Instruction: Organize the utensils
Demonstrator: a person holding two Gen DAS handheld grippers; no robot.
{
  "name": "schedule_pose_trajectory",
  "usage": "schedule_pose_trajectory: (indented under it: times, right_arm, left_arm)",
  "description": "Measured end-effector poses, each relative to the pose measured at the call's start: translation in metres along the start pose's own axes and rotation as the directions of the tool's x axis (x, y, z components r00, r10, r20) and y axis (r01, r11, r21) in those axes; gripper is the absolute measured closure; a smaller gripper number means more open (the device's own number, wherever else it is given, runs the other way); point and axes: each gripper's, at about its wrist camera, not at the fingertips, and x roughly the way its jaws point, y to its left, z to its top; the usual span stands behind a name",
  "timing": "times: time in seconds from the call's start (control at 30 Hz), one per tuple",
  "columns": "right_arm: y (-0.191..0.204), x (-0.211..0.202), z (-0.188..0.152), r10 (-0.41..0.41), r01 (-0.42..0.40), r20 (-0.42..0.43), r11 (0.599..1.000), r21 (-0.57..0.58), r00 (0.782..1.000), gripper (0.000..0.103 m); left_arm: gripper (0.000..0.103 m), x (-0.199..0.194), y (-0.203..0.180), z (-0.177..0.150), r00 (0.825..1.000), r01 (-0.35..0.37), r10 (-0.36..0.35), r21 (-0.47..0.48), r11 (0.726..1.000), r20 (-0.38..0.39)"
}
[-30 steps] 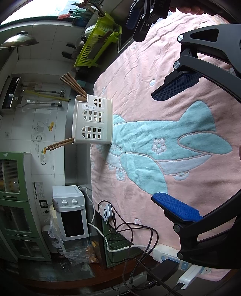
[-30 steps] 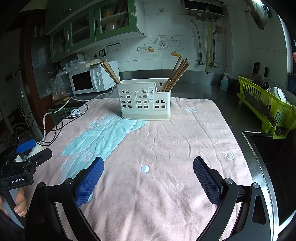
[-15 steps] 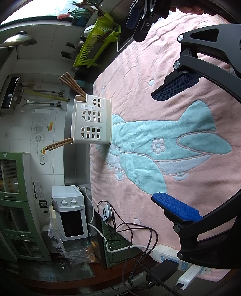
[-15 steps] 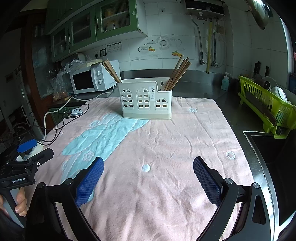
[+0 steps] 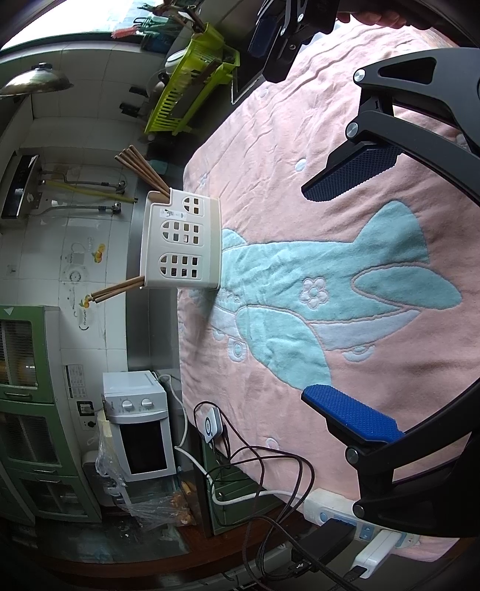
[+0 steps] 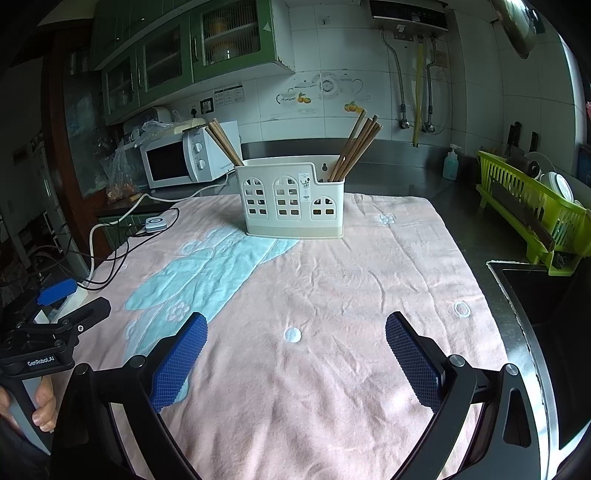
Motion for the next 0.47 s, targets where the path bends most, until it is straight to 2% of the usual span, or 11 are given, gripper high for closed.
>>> schedule_pose_trajectory:
  times: [0.47]
  right_arm:
    - [0.0004,0.0007,-0.0004,0.002,-0.002,-0.001,1.000,-0.002,1.000,0.009]
  left_arm:
    - [0.005,0.0014,-0.0044,0.0031,1.000,-0.001,0.001,0.012,1.000,-0.013]
